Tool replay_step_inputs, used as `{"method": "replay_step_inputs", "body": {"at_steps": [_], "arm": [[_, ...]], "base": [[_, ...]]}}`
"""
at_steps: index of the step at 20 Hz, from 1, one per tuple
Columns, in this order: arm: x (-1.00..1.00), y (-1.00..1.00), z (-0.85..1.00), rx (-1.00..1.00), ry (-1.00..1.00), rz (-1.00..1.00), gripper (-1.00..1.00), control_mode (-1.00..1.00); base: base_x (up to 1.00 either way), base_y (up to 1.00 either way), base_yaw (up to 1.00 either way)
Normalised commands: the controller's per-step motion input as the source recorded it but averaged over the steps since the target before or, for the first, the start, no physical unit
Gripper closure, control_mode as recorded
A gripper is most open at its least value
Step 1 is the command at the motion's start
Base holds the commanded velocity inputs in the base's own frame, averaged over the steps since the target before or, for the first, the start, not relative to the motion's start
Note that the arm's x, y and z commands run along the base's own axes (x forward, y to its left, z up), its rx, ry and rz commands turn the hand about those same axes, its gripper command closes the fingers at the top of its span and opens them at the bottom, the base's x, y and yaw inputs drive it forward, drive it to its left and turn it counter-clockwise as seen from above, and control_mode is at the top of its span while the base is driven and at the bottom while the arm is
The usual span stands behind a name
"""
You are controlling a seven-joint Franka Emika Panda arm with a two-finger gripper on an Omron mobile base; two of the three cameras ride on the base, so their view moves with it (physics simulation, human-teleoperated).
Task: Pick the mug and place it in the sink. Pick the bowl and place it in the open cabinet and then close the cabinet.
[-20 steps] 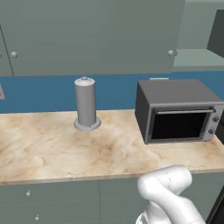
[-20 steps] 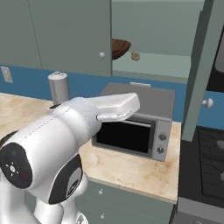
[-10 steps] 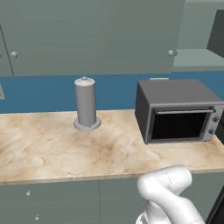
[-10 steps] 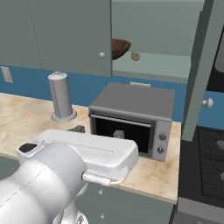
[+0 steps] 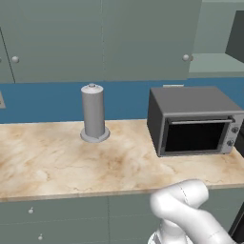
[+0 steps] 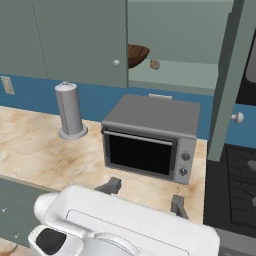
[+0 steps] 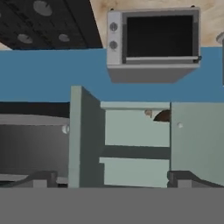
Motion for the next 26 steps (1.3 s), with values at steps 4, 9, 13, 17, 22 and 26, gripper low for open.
{"method": "replay_step_inputs", "body": {"at_steps": [4,9,13,17,22,26], "arm": [[0.12,-0.51,0.09,0.00,-0.03,0.26,-1.00,-1.00],[0.59,-0.57,0.00,0.01,0.00,0.39,-1.00,-1.00],[0.98,-0.36,0.00,0.01,0.00,0.45,-1.00,-1.00],[0.92,-0.63,-0.01,0.08,0.00,0.43,-1.00,-1.00],[0.65,-0.97,-0.01,0.11,0.00,0.28,-1.00,-1.00],[0.91,-0.64,-0.04,0.06,0.06,0.24,-1.00,-1.00]], "base": [[0.00,0.00,0.00],[0.00,0.00,0.00],[0.00,0.00,0.00],[0.00,0.00,0.00],[0.00,0.00,0.00],[0.00,0.00,0.00]]}}
